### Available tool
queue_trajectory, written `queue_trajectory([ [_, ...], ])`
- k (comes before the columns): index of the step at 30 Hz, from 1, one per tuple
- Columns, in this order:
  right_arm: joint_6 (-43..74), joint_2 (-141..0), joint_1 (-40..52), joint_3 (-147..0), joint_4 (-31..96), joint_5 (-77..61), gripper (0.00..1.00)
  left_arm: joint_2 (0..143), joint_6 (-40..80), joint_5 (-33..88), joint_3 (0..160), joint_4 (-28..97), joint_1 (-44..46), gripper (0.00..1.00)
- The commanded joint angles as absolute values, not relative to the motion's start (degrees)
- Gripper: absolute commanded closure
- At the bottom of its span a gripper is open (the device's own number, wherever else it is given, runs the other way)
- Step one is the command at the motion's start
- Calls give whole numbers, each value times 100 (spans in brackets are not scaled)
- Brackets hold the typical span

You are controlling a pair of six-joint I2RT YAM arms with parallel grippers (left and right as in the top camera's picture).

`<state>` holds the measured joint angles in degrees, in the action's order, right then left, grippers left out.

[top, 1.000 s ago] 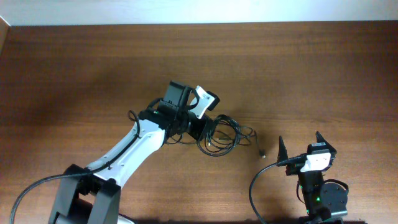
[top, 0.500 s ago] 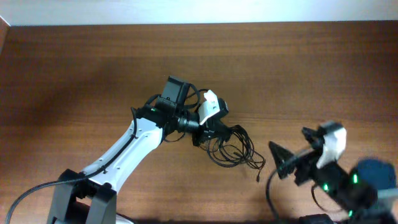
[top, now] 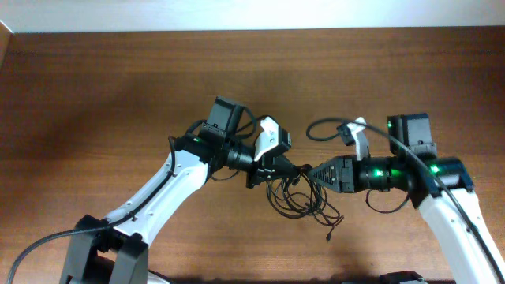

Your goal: Untangle cables

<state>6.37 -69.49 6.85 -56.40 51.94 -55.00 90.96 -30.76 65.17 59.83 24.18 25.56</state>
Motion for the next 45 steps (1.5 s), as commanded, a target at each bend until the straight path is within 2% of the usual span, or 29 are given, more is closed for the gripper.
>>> queue_trajectory([
  [1,602,-7271,711,-5717,5260,-6001,85,8976,-3177,6292,6101,2353,2571,100],
  [2,602,-7321,711,-5717,5288,-5999,94,8978,-3175,6219,6101,2329,2574,100],
  [3,600,-7321,701,-5717,5269,-5996,96,8978,-3170,6029,6101,2292,2574,100],
  [6,604,-7170,360,-5723,4906,-5966,96,8976,-2480,5098,6101,2174,2571,100],
  [10,607,-7166,-169,-5723,4899,-5701,96,8976,-2056,4823,6101,2150,2523,100],
  [13,602,-7166,-506,-5723,4921,-5693,96,8976,-823,3201,6101,2154,2484,100],
  [14,602,-7166,-506,-5723,4901,-5682,96,8976,-611,3028,6101,2161,2456,100],
  [21,941,-7168,-508,-5723,4766,-4215,96,8976,762,2659,6101,2294,1861,100],
  [25,1632,-7168,-683,-5723,4045,-4995,96,8976,1452,1966,6101,2888,1529,100],
  [28,1680,-7172,-676,-5714,4294,-4707,96,8976,1448,1970,6101,3118,1457,100],
  [33,1680,-7172,-676,-5518,4633,-4582,96,9011,473,2753,6101,3092,1492,100],
  [34,1680,-7172,-676,-5417,4654,-4582,92,9011,-25,3138,6101,3092,1490,100],
  [36,1678,-7172,-676,-5242,4744,-4587,91,9011,-1505,4659,6101,3092,1490,100],
  [37,1671,-7172,-676,-5186,4753,-4617,91,9008,-1855,5260,6106,3046,1479,100],
  [38,1273,-7172,-679,-5186,4753,-4993,95,9008,-1984,5990,6156,2886,1420,100],
  [40,364,-7170,-679,-5199,4480,-6331,89,9008,-1981,7428,6322,2296,1221,100],
  [42,346,-7170,-679,-5199,4040,-6761,82,9008,-1931,7920,6351,1874,1151,100],
  [45,362,-7172,-676,-5196,3894,-6751,73,9008,-1894,7408,6346,2252,1313,100],
])
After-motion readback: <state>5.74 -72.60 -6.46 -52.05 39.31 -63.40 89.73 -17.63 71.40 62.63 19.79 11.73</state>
